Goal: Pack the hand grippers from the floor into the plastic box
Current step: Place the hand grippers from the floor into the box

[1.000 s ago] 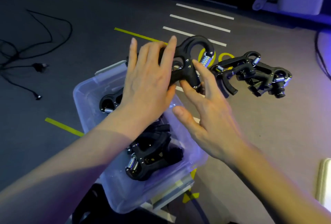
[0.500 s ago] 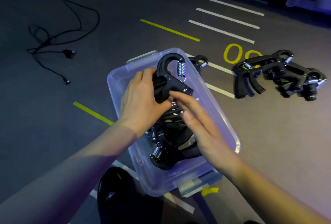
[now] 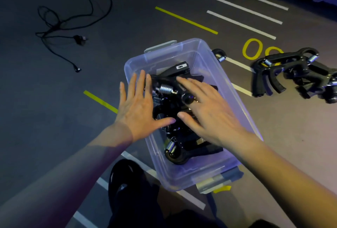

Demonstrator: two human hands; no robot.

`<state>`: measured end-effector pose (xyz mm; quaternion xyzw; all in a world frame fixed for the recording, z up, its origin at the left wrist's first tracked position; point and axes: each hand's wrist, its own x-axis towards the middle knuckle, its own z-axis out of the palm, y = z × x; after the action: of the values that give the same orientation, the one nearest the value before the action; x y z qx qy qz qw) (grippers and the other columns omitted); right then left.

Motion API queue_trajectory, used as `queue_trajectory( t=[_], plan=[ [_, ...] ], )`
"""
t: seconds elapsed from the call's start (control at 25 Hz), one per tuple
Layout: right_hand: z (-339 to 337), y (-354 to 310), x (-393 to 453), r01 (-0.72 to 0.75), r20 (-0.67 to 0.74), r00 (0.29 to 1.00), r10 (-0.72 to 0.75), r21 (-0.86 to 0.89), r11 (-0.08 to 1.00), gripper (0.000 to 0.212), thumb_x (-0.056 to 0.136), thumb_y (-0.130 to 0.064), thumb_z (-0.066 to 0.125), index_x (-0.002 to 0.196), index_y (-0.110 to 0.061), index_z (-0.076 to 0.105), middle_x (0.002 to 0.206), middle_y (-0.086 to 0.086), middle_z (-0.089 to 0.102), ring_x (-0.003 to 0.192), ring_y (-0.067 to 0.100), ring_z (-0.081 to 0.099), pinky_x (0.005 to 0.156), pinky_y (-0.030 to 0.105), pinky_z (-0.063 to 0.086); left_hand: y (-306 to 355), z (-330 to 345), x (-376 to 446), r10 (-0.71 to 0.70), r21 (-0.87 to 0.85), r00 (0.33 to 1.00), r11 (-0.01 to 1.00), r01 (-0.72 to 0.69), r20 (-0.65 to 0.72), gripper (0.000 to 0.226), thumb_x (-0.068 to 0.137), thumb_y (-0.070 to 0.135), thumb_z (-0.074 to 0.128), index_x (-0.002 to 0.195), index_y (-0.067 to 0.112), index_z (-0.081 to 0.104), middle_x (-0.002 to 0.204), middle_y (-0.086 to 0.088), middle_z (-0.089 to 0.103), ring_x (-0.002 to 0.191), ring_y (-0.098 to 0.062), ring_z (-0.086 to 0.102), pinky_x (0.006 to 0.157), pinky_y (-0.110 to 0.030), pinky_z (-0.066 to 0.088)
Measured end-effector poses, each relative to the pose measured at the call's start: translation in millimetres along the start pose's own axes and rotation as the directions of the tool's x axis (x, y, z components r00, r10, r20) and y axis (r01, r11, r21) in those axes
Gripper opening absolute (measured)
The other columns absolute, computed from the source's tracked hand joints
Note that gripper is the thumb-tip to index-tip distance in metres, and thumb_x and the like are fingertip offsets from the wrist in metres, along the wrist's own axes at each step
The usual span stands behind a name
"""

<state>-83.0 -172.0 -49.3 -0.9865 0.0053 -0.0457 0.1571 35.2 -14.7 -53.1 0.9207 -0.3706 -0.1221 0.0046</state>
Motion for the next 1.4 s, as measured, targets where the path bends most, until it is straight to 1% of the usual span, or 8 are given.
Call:
queue_trajectory(
  t=[0.12, 0.2, 0.32, 0.44, 0.64, 1.08, 1.28, 1.4],
  plan=[
    [20, -4, 2, -0.004, 0.151, 0.988, 0.032, -0.184, 0.983, 0.056, 0.087, -0.050, 0.034, 0.081, -0.009, 0.073, 0.152, 0.004, 0.033, 0.136, 0.027, 0.037, 0.110, 0.039, 0.017, 0, -1, 1, 0.003, 0.022, 1.000, 1.000, -0.004, 0.020, 0.136, 0.056, 0.086, 0.045, 0.141, 0.005, -0.023, 0.153, -0.010, -0.023, 0.139, -0.026, -0.023, 0.109, -0.049, -0.012],
    [33, -6, 2, 0.002, 0.224, 0.974, 0.044, -0.199, 0.980, 0.064, 0.088, -0.053, 0.032, 0.096, -0.003, 0.071, 0.155, 0.003, 0.026, 0.141, 0.027, 0.029, 0.114, 0.038, 0.014, -1, -1, 2, 0.012, 0.054, 1.000, 0.998, -0.013, 0.027, 0.134, 0.057, 0.085, 0.047, 0.142, 0.008, -0.023, 0.153, -0.009, -0.022, 0.139, -0.027, -0.023, 0.108, -0.052, -0.013],
    [36, -10, 1, -0.041, 0.392, 0.920, 0.013, 0.062, 0.997, 0.056, 0.096, -0.045, 0.039, 0.133, -0.004, 0.047, 0.160, -0.001, -0.001, 0.147, 0.017, -0.001, 0.117, 0.032, 0.004, -1, -2, 3, 0.045, 0.123, 0.997, 0.991, -0.053, 0.064, 0.118, 0.064, 0.084, 0.040, 0.146, 0.016, -0.011, 0.156, -0.004, -0.013, 0.140, -0.028, -0.020, 0.107, -0.055, -0.014],
    [28, -9, 3, -0.114, 0.261, 0.964, 0.047, 0.249, 0.962, 0.042, 0.097, -0.032, 0.041, 0.132, -0.011, 0.050, 0.157, 0.000, 0.021, 0.145, 0.014, 0.017, 0.117, 0.033, 0.019, 0, -4, 3, 0.050, 0.152, 0.995, 0.986, -0.062, 0.083, 0.109, 0.067, 0.083, 0.035, 0.148, 0.018, 0.001, 0.157, -0.002, -0.005, 0.141, -0.028, -0.016, 0.107, -0.057, -0.013],
    [32, 10, 10, -0.100, 0.370, 0.918, 0.142, -0.129, 0.987, 0.063, 0.095, -0.054, 0.022, 0.149, -0.034, -0.002, 0.158, -0.003, -0.015, 0.145, 0.024, -0.017, 0.116, 0.046, -0.003, 2, -4, 3, 0.036, 0.159, 0.996, 0.986, -0.050, 0.087, 0.107, 0.068, 0.082, 0.038, 0.148, 0.017, 0.005, 0.157, -0.002, -0.002, 0.141, -0.027, -0.014, 0.108, -0.057, -0.012],
    [34, 13, 9, -0.054, 0.287, 0.954, 0.092, -0.139, 0.989, 0.074, 0.091, -0.049, 0.048, 0.150, -0.032, 0.008, 0.156, 0.004, 0.012, 0.141, 0.032, 0.011, 0.112, 0.042, 0.019, 1, 0, 3, 0.015, 0.139, 0.999, 0.990, -0.020, 0.032, 0.092, 0.081, 0.066, 0.042, 0.148, 0.015, 0.006, 0.155, -0.006, -0.013, 0.142, -0.026, -0.010, 0.110, -0.055, -0.006],
    [44, 18, 9, -0.057, 0.341, 0.932, 0.125, -0.202, 0.978, 0.080, 0.095, -0.043, 0.045, 0.146, -0.036, -0.015, 0.158, -0.001, -0.014, 0.145, 0.031, -0.011, 0.115, 0.050, 0.003, 3, 0, 4, 0.004, 0.142, 0.999, 0.990, -0.009, 0.035, 0.087, 0.084, 0.063, 0.041, 0.148, 0.015, 0.006, 0.156, -0.005, -0.012, 0.142, -0.026, -0.010, 0.110, -0.055, -0.005],
    [42, 13, 16, -0.054, 0.315, 0.942, 0.118, -0.203, 0.978, 0.087, 0.089, -0.036, 0.057, 0.149, -0.030, -0.006, 0.156, 0.007, 0.007, 0.139, 0.037, 0.011, 0.109, 0.046, 0.023, 3, -1, 3, -0.006, 0.141, 0.999, 0.990, 0.001, 0.035, 0.084, 0.086, 0.060, 0.040, 0.148, 0.015, 0.005, 0.156, -0.005, -0.013, 0.142, -0.025, -0.011, 0.110, -0.054, -0.005]
  ],
)
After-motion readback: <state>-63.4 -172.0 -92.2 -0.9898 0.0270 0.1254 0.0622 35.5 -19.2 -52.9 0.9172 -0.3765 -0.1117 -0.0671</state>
